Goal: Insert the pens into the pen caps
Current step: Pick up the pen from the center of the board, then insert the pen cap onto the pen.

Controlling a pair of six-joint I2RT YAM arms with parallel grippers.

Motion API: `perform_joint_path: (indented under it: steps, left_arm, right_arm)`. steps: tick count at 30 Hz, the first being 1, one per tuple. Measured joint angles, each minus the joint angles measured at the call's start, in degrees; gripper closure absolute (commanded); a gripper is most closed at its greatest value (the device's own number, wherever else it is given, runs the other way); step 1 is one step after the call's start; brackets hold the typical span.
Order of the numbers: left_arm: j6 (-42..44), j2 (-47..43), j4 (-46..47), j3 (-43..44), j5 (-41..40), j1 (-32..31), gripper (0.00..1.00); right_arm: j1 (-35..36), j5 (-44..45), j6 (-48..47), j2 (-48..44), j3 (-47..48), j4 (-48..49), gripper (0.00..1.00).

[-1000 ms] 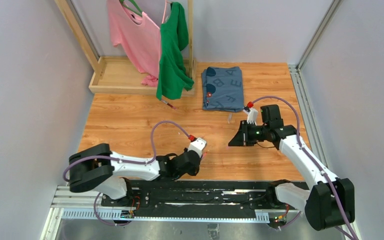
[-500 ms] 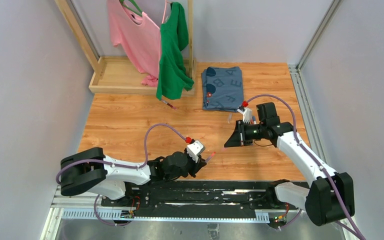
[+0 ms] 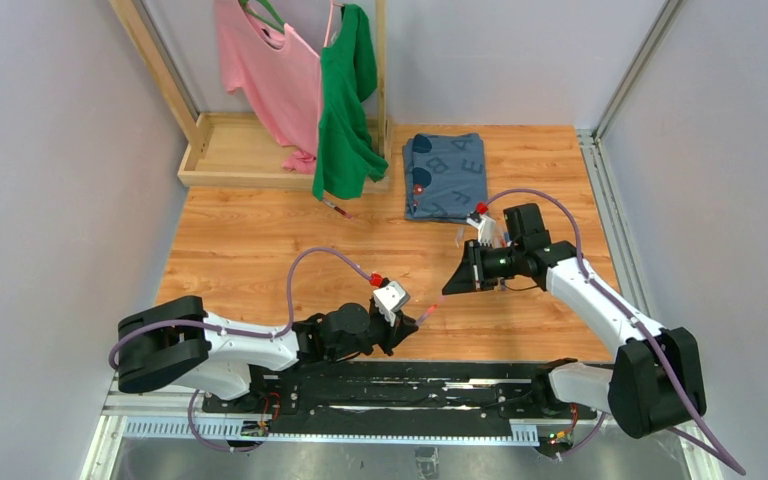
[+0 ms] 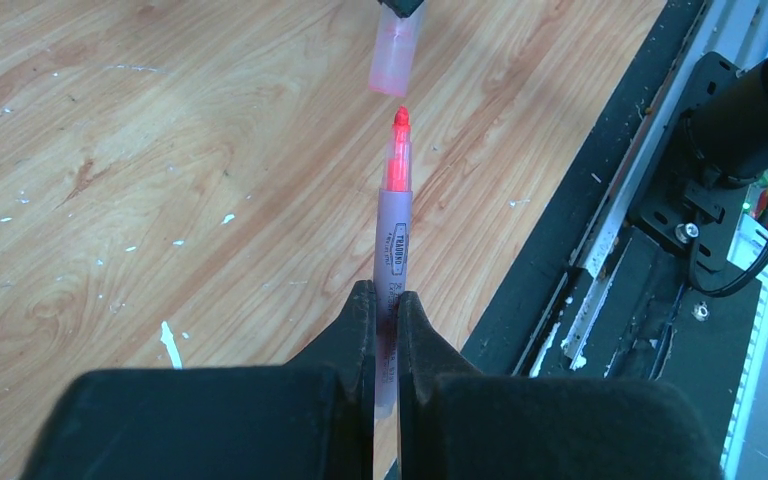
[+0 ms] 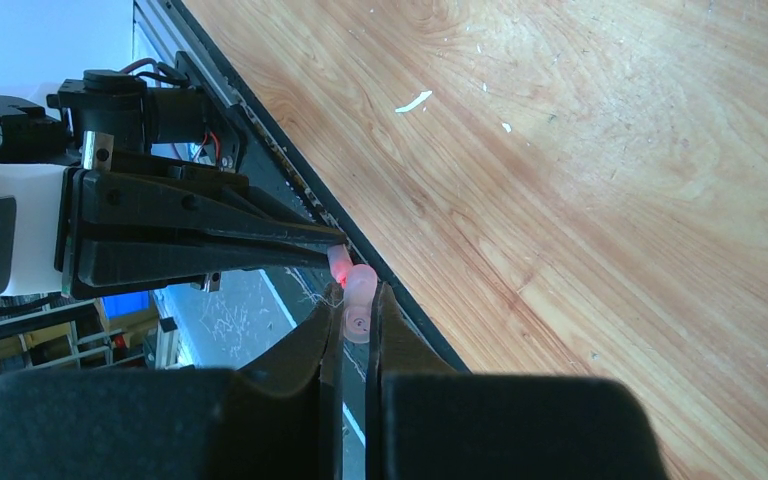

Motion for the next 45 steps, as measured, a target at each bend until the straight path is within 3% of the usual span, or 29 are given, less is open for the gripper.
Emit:
perform_joint_path:
  steps: [45]
  left_arm:
    - [-0.72,-1.03,2.78,-1.68,1.01,0.00,1.00]
  right_arm:
    - [1.66,-3.69,-2.45,1.64,1.92,-2.80,0.99]
